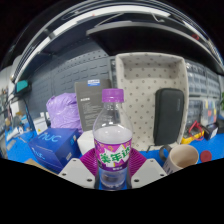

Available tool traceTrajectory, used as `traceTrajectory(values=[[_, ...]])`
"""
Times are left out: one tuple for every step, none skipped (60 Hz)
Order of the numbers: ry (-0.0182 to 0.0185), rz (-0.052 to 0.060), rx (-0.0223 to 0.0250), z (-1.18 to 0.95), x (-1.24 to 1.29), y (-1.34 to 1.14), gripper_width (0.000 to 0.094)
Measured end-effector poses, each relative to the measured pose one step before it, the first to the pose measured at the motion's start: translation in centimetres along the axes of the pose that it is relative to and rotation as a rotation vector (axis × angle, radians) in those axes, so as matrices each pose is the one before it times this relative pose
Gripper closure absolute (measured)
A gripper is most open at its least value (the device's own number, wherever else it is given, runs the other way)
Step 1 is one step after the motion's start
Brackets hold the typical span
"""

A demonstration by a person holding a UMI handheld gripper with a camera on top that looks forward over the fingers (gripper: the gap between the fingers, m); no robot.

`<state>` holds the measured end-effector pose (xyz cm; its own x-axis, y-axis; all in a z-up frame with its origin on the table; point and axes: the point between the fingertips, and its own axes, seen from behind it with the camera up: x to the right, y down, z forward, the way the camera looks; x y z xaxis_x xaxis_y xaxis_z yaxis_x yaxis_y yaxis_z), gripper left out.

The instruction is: Pour water

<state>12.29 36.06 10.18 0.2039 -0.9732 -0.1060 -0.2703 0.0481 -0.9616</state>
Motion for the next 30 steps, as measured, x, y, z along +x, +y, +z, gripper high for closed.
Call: traceTrajectory(values=[[-0.00401,0.0192,-0.00259,-0.068,0.089,-0.119,0.0573],[-0.00539,0.0192,0.0002,-0.118,0.105,-0.221,0.0573],[-0.00325,0.0198,0.0024,-0.145,0.155,-0.297,0.0573],[-0.00058,0.0243,0.00293,-0.17,0.238,-0.368,0.0573],[0.00139,0.0312,0.00097,-0.116,0.225,-0.362,0.0572],[0.00038,0.0382,-0.0005,-0.128,0.258,-0.361,0.0573],[0.00032,0.0424,0.00034,-0.277,0.082,-0.446,0.0573],[-0.00483,0.0426,0.00435,-0.15,0.118,-0.44,0.0573],[-0.00947,0.0438,0.00865,-0.206,0.216,-0.537,0.0572],[-0.00746,0.0458,0.0068,-0.132,-0.005,-0.47,0.0571],[-0.00813,0.0499,0.00485,-0.11,-0.039,-0.458,0.0572],[-0.00798,0.0532,0.00251,-0.153,-0.09,-0.348,0.0571],[-0.00772,0.0558,0.00233,-0.125,-0.096,-0.307,0.0571],[-0.00836,0.0548,0.00213,-0.102,-0.085,-0.317,0.0571],[-0.0087,0.053,0.00214,-0.026,-0.105,-0.298,0.0572],[-0.00832,0.052,0.00268,-0.039,-0.116,-0.277,0.0572],[-0.00326,0.0555,0.00564,-0.036,-0.372,-0.144,0.0573],[-0.0103,0.0507,0.00151,0.031,0.045,-0.35,0.0571],[-0.00777,0.0513,0.00026,-0.041,-0.076,-0.179,0.0573],[-0.00752,0.052,-0.00119,-0.012,-0.062,-0.084,0.0573],[-0.00747,0.0489,-0.00055,-0.045,-0.114,-0.088,0.0572],[-0.00657,0.045,0.00218,-0.032,-0.049,-0.12,0.0572],[-0.00482,0.0425,0.00197,-0.025,0.015,-0.101,0.0572],[0.00524,0.0424,0.00324,0.026,-0.197,-0.024,0.0572],[-0.00144,0.0419,-0.00043,0.032,0.096,-0.083,0.0572],[-0.00275,0.042,-0.00241,0.032,0.029,-0.118,0.0573],[-0.00254,0.0397,-0.00197,0.021,0.034,-0.098,0.0574],[-0.00301,0.0381,-0.00061,0.049,0.072,-0.053,0.0574],[-0.00165,0.0379,-0.00194,0.053,0.048,-0.013,0.0573],[-0.00056,0.0376,-0.0034,0.035,0.049,0.001,0.0574]])
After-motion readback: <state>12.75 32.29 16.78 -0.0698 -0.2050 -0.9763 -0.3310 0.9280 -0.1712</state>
